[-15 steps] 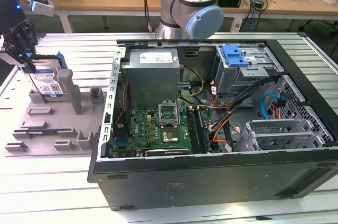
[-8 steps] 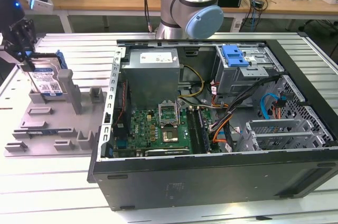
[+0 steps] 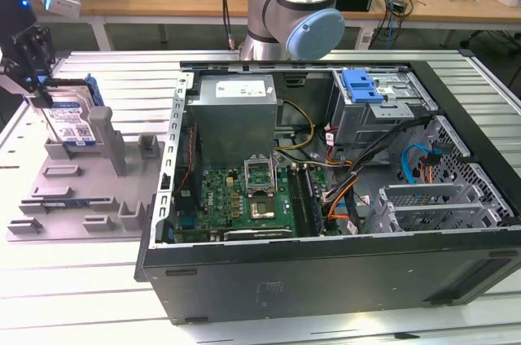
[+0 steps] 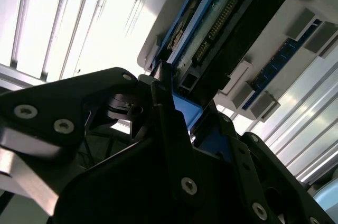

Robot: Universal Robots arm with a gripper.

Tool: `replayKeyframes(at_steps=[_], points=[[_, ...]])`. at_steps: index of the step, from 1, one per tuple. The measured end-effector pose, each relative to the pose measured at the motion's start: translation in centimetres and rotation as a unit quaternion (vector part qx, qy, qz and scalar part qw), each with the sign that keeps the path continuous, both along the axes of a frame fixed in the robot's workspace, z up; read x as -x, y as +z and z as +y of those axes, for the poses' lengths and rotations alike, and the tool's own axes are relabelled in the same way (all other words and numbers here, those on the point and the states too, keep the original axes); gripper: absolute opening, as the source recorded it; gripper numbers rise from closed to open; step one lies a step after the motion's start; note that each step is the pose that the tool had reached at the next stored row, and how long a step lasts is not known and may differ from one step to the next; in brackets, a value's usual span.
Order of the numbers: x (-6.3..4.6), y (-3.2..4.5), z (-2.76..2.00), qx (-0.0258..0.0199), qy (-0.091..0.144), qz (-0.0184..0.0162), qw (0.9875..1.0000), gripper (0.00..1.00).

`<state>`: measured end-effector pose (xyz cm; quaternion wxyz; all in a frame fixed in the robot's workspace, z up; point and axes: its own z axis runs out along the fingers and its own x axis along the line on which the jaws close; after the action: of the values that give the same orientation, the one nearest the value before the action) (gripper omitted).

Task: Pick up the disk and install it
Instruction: 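Pick up the disk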

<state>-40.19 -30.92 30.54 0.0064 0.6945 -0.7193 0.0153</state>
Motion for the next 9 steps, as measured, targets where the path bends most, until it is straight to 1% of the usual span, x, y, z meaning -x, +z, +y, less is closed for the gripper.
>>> replayKeyframes(at_steps=[9], points=[[0.0, 0.67, -0.04, 0.0, 0.002, -0.0002, 1.0, 0.36]])
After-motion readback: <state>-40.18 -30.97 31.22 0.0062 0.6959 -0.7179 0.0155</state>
